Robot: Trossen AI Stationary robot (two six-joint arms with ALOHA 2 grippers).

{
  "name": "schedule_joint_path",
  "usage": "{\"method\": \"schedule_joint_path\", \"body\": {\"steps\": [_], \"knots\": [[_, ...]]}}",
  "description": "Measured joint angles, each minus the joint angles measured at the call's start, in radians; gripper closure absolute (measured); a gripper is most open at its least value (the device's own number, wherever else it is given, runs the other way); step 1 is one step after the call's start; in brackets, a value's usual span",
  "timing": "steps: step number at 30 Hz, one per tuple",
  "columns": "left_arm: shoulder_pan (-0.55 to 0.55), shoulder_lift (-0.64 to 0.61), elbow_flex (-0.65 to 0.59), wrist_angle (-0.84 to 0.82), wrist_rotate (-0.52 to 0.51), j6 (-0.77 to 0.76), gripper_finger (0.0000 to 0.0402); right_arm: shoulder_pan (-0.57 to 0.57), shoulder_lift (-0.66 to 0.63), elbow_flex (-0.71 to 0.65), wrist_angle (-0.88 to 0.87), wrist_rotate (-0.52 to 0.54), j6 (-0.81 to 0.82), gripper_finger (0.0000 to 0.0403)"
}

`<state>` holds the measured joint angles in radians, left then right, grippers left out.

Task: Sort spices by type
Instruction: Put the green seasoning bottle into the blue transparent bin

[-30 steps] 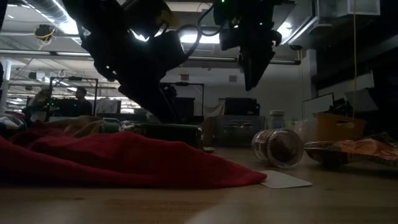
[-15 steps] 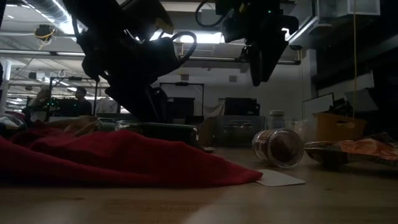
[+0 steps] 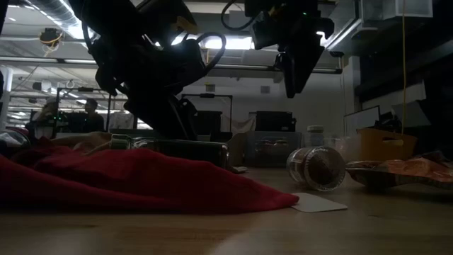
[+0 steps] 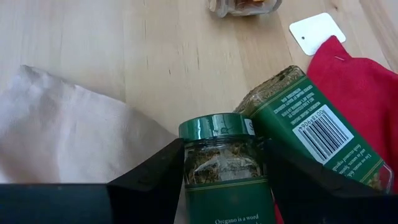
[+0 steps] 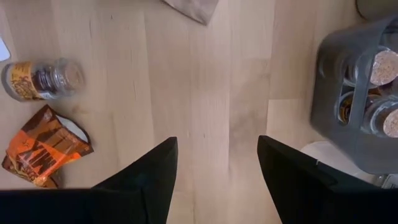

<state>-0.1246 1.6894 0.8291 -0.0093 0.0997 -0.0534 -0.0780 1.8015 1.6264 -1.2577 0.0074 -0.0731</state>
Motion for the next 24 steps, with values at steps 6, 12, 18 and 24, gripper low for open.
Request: {"method": "schedule_joint_path", "body": {"steps": [6,12,18,24], "knots": [[0.0,-0.012,0.001,-0.019,-0.003,-0.026,0.0203,0.0,0.0,0.0,0.0,0.0,0.005,0.018],[0.001,-0.051,0.046,-0.1,-0.004,-0.024,0.0203,0.0,0.0,0.0,0.001,0.0,0.005,0.018],[-0.001,-0.053,0.069,-0.162,-0.004,-0.065,0.0203,0.0,0.0,0.0,0.0,0.0,0.005,0.018],[-0.001,-0.053,0.069,-0.213,-0.004,-0.096,0.0203,0.0,0.0,0.0,0.0,0.0,0.005,0.018]]}}
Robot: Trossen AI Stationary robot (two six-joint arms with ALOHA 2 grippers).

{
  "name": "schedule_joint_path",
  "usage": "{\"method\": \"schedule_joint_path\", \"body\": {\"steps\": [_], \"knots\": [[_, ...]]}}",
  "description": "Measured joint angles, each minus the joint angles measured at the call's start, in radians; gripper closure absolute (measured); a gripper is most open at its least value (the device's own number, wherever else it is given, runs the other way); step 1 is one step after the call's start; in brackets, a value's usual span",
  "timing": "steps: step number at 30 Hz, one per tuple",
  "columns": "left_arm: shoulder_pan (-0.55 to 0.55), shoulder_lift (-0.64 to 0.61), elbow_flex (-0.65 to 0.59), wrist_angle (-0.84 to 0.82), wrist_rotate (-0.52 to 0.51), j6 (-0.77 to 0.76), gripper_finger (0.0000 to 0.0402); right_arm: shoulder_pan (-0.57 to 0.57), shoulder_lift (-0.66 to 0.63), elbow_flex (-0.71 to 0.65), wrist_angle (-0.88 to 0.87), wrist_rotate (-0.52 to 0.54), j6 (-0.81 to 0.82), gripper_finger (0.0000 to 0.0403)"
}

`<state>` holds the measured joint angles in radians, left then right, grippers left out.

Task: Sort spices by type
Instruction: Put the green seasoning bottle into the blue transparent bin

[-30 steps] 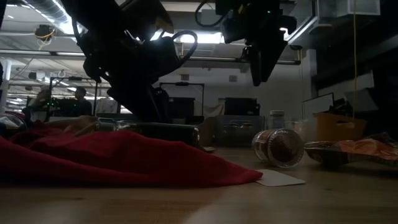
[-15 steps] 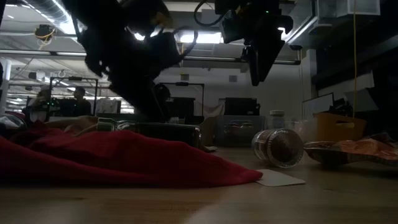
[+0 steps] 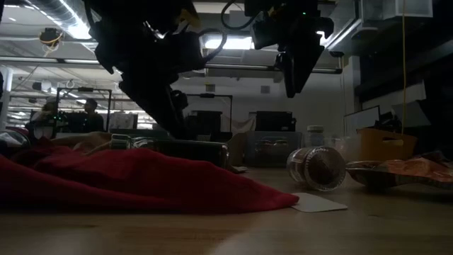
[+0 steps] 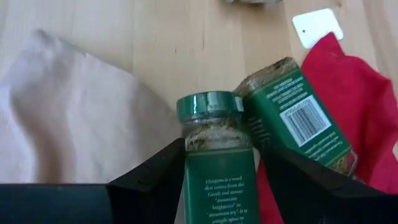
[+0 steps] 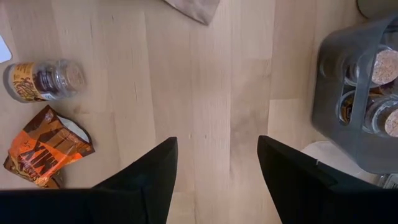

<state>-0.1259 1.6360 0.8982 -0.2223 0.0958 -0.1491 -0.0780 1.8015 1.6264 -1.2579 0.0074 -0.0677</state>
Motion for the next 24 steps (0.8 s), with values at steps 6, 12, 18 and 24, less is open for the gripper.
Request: {"method": "schedule_joint_path", "body": {"steps": [6,12,18,24], "knots": [[-0.001,0.0,0.0,-0.071,0.008,-0.036,0.0203,0.0,0.0,0.0,0.0,0.0,0.0,0.018],[-0.001,-0.001,0.002,-0.107,0.013,-0.036,0.0203,0.0,0.0,0.0,0.0,0.0,0.0,0.018],[-0.001,0.0,0.002,-0.109,0.013,-0.028,0.0203,0.0,0.0,0.0,0.0,0.0,0.001,0.018],[-0.001,0.034,0.005,-0.1,0.026,-0.053,0.0203,0.0,0.0,0.0,0.0,0.0,0.012,0.018]]}}
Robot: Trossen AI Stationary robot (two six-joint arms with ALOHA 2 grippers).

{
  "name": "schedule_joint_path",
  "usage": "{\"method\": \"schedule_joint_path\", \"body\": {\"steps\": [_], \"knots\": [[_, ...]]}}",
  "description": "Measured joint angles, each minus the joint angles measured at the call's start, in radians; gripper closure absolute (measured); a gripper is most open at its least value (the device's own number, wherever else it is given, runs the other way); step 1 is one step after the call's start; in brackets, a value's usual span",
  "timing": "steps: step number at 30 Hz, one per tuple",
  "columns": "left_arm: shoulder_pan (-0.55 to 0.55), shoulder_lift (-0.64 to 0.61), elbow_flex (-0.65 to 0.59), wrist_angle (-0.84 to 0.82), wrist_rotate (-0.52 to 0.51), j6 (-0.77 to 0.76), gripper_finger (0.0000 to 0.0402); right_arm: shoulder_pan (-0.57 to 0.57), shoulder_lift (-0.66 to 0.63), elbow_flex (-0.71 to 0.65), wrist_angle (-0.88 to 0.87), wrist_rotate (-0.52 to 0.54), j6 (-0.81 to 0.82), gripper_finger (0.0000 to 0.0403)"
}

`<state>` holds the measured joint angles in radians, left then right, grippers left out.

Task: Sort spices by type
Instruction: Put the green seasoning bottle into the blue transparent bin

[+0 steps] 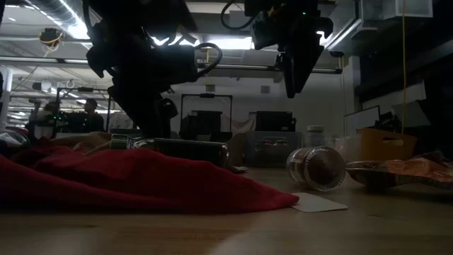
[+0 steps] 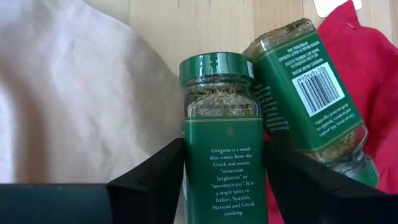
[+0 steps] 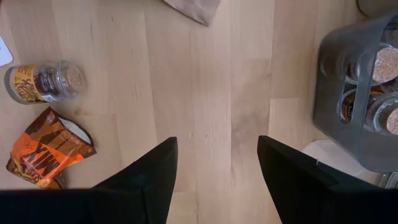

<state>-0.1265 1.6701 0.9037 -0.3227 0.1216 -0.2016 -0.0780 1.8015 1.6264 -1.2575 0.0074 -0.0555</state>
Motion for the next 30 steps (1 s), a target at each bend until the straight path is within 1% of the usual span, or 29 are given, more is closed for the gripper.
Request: {"method": "schedule_joint_path", "body": {"steps": [7,13,17,20,23,26,30], "knots": [[0.0,0.014,-0.001,0.022,-0.006,-0.002,0.0203,0.0,0.0,0.0,0.003,0.0,0.001,0.018],[-0.006,0.015,-0.002,0.029,-0.05,-0.022,0.0203,0.0,0.0,0.0,0.003,0.0,0.002,0.018],[-0.013,0.016,-0.003,0.033,-0.055,-0.035,0.0202,0.0,0.0,0.0,0.003,0.0,0.002,0.018],[-0.023,0.017,-0.003,0.035,-0.062,-0.035,0.0192,0.0,0.0,0.0,0.003,0.0,0.002,0.018],[-0.025,0.026,-0.013,0.02,-0.065,-0.045,0.0174,0.0,0.0,0.0,0.003,0.0,0.002,0.018],[-0.021,0.023,-0.007,0.046,-0.066,-0.049,0.0156,0.0,0.0,0.0,0.003,0.0,0.002,0.018],[-0.014,0.022,-0.008,0.048,-0.067,-0.042,0.0152,0.0,0.0,0.0,0.005,0.0,0.001,0.018]]}}
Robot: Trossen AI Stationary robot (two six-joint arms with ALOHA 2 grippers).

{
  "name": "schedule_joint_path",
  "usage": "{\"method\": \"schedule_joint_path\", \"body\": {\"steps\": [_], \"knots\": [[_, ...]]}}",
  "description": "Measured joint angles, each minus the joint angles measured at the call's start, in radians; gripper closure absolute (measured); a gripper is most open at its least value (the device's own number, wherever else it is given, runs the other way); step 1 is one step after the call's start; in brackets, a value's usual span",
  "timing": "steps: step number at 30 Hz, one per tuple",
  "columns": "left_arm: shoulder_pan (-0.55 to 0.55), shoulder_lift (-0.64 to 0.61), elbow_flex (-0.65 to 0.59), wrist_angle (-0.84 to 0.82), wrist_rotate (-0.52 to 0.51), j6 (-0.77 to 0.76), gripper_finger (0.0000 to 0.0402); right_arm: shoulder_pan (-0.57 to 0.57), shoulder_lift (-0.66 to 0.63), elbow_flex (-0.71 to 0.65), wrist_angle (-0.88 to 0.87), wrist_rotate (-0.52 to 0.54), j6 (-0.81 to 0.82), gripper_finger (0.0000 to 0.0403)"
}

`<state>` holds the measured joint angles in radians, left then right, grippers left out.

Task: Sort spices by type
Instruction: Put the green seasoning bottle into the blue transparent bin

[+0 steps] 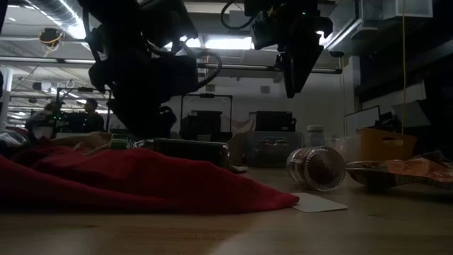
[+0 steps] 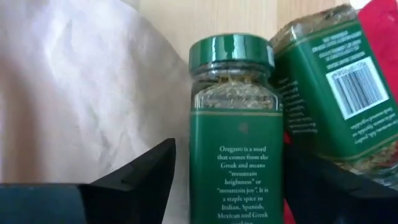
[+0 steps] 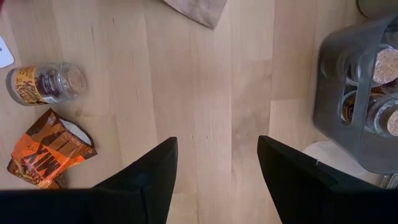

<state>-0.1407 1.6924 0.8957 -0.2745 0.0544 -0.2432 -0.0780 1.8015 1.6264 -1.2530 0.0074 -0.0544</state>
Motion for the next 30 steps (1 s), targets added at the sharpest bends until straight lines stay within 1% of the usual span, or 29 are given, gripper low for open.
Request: {"method": "schedule_joint_path", "body": {"steps": [3,7,13,20,27,30], "knots": [[0.0,0.0,0.0,0.002,0.0,0.007,0.017,0.0,0.0,0.0,0.004,0.0,-0.001,0.018],[0.0,-0.002,0.0,-0.001,0.0,-0.009,0.0218,0.0,0.0,0.0,0.04,0.0,-0.001,0.018],[0.02,-0.034,0.001,0.025,0.0,-0.06,0.0219,0.0,0.0,0.0,0.169,-0.007,-0.001,0.018],[0.061,-0.129,0.002,0.046,0.0,-0.061,0.0219,0.0,0.0,-0.003,0.298,-0.099,0.001,0.018],[0.098,-0.248,0.002,0.049,0.0,0.011,0.0219,0.0,0.0,-0.034,0.453,-0.109,-0.006,0.018],[0.112,-0.287,0.002,0.046,0.001,0.024,0.0219,0.0,0.0,-0.037,0.499,-0.129,-0.033,0.018]]}}
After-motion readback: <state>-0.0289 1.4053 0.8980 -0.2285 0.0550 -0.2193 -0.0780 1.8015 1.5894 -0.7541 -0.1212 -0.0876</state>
